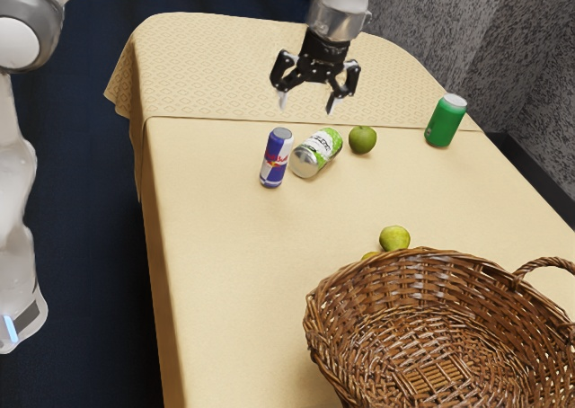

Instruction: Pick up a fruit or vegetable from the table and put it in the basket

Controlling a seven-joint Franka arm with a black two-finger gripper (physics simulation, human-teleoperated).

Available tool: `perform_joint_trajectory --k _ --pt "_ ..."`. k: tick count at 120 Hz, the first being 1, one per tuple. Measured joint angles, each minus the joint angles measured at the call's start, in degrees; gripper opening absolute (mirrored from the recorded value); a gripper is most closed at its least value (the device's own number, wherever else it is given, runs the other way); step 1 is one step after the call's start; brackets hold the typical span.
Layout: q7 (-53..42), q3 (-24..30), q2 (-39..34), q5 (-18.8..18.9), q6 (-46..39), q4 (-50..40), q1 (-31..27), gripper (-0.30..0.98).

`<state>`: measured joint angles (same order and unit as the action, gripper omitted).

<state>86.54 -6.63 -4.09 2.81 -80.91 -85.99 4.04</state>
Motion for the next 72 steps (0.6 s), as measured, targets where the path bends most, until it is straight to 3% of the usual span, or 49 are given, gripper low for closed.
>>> perform_joint_trajectory --k 15,35,47,72 --pt "8.75 1.55 1.42 -1.55 0.09 0.07 6.99 0.69" --pt "18.17 2.39 6.90 -1.68 0.08 2.03 3.39 0.69" --pt "23.00 4.76 17.20 -1.19 -0.58 12.54 1.49 0.69" --pt "29.53 9.66 26.45 -0.89 -9.22 16.57 0.99 0.69"
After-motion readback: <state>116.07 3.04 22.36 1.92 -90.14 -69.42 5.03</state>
